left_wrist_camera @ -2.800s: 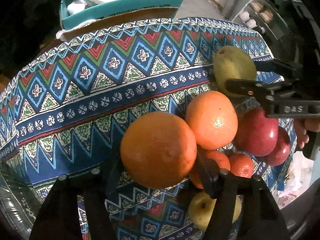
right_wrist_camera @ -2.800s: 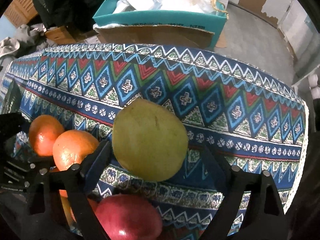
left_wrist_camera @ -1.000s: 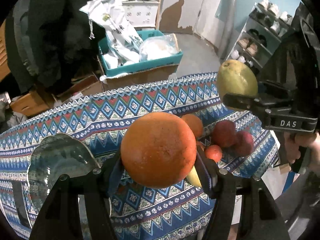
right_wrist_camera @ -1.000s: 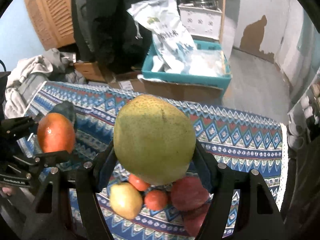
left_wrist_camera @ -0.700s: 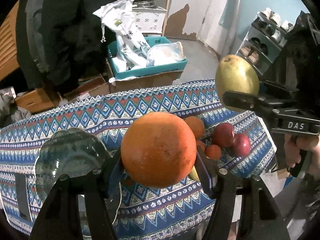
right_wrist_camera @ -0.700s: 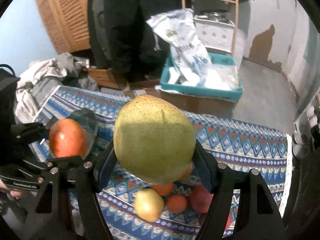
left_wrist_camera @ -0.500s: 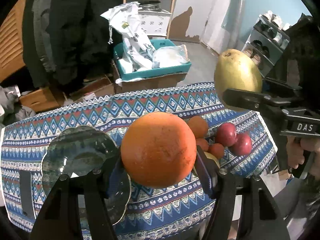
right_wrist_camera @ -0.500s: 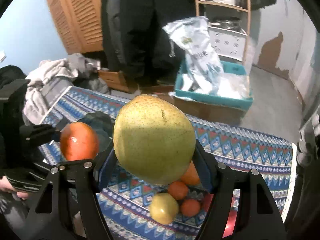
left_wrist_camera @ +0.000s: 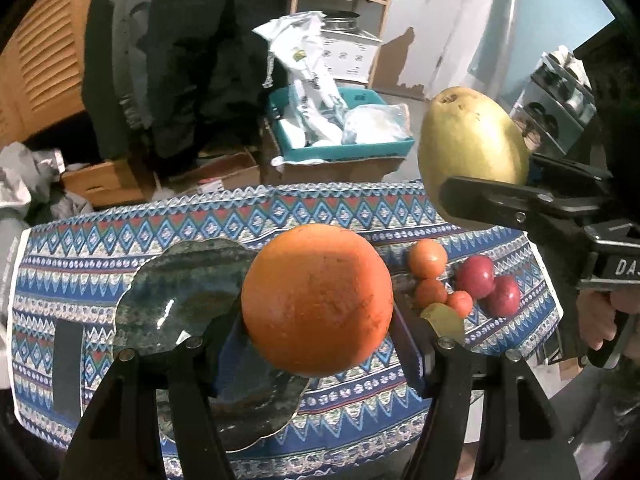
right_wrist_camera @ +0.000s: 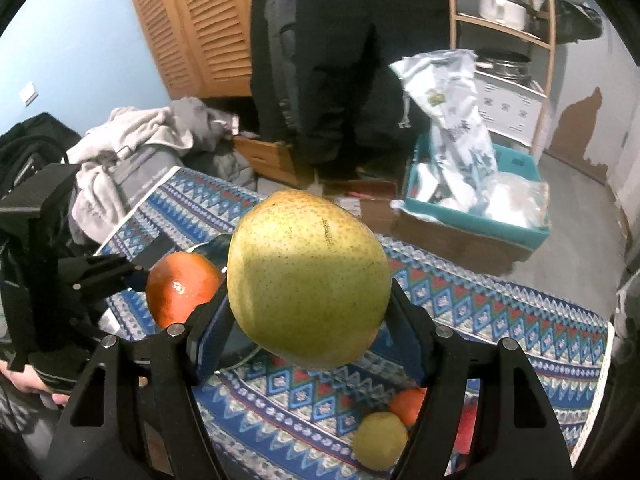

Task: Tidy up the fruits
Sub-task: 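Lift the orange with the left tool while the right tool carries the pear over the bowl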

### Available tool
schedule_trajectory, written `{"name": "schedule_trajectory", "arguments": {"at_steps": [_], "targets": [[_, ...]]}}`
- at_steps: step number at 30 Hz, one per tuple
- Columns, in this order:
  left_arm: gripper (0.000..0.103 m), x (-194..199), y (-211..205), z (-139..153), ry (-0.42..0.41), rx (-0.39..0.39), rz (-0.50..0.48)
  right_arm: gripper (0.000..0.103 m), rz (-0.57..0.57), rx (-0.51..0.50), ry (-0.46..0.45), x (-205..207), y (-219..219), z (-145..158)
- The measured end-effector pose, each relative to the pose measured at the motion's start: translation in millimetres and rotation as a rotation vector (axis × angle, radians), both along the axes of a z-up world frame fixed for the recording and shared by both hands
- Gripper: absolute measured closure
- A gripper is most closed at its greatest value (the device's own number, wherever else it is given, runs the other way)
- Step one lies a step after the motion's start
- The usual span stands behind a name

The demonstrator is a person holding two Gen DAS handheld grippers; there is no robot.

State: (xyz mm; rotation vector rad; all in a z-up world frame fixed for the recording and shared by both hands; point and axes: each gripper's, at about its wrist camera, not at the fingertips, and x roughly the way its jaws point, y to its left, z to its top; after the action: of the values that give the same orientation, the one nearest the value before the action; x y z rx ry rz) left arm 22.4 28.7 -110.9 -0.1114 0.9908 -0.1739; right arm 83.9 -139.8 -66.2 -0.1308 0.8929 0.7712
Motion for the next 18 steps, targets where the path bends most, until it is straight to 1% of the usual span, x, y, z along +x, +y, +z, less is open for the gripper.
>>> {"name": "schedule_trajectory", "arguments": {"at_steps": [8, 14, 18], "targets": [[0.036, -7.5, 27.6, -4.4, 0.001, -0.006, 0.047, 0.031, 0.053, -0.004, 0.032, 2.0, 39.7, -10.1], [0.036, -9.0, 49.6, -15.7, 0.024, -0.015, 0.085, 0.031, 0.079, -0.019, 0.088, 5.9, 68.4, -32.7], [0.036, -9.6, 64.3, -30.1, 0.05, -0.003, 0.112, 0.031, 0.087, -0.039, 0.129, 9.0, 85.7, -51.6]]}}
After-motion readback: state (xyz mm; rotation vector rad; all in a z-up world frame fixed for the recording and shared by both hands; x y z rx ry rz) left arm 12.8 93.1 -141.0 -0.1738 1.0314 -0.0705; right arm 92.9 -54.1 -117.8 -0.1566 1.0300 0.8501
